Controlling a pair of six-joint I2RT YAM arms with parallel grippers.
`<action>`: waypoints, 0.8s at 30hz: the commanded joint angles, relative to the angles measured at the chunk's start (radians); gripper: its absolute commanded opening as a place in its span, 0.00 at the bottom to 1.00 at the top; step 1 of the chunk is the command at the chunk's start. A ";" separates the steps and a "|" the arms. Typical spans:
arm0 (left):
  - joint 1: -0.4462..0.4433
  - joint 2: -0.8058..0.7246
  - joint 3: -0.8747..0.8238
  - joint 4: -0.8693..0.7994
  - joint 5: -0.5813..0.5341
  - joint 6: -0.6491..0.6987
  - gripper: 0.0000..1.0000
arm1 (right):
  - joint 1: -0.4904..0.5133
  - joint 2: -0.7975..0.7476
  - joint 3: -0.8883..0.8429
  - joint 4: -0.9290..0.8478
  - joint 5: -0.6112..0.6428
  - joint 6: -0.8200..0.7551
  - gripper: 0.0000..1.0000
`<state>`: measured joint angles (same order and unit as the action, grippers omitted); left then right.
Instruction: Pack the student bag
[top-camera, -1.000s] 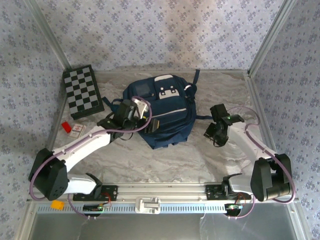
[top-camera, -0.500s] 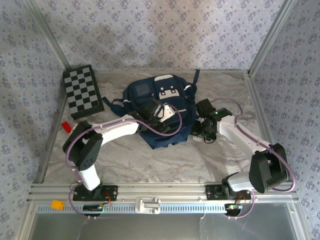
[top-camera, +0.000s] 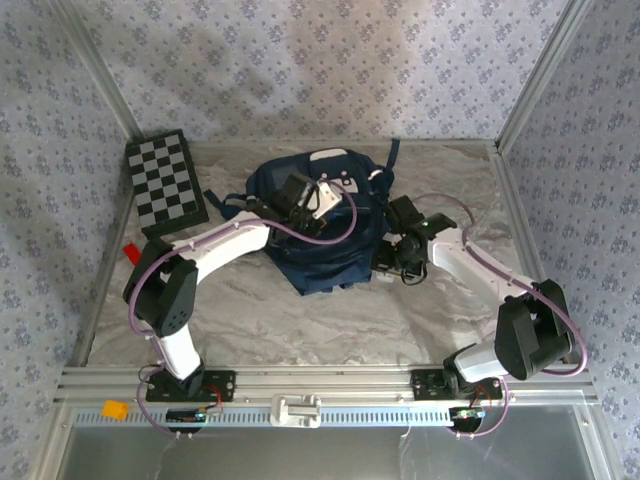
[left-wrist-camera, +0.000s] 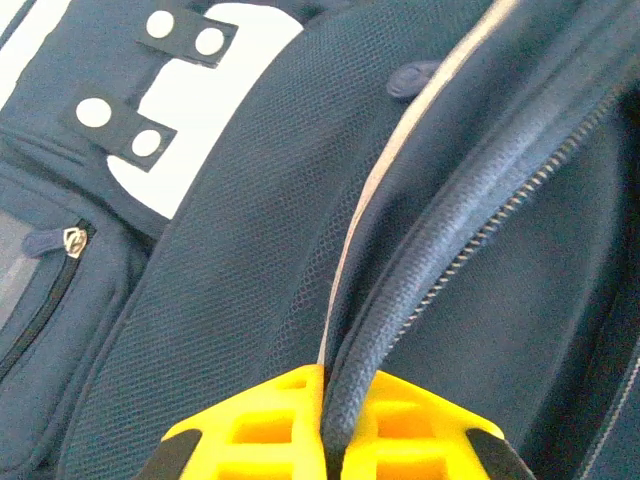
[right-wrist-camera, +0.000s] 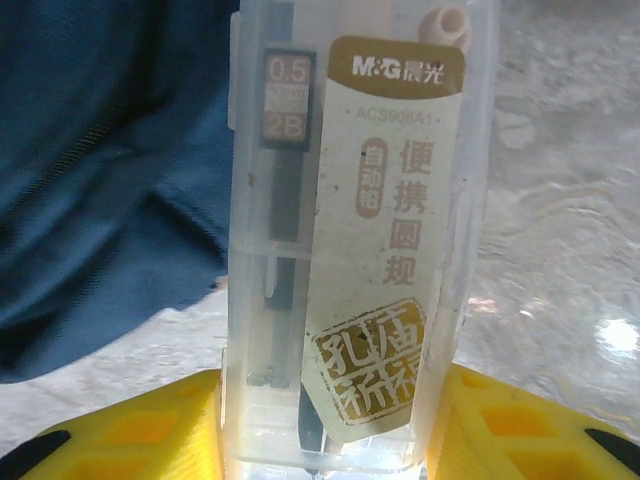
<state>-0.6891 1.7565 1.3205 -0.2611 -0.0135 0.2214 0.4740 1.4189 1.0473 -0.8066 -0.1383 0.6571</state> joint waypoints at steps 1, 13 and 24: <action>0.001 -0.022 0.094 -0.027 0.030 -0.153 0.00 | 0.007 0.018 0.073 0.083 -0.089 -0.004 0.48; -0.035 -0.056 0.149 -0.008 0.046 -0.520 0.00 | -0.026 0.303 0.306 0.348 -0.120 0.181 0.53; -0.008 -0.051 0.125 0.016 0.065 -0.602 0.00 | 0.013 0.341 0.352 0.406 -0.136 0.187 0.73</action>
<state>-0.6952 1.7470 1.4136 -0.2913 0.0010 -0.3202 0.4862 1.7821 1.3731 -0.4591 -0.2417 0.8364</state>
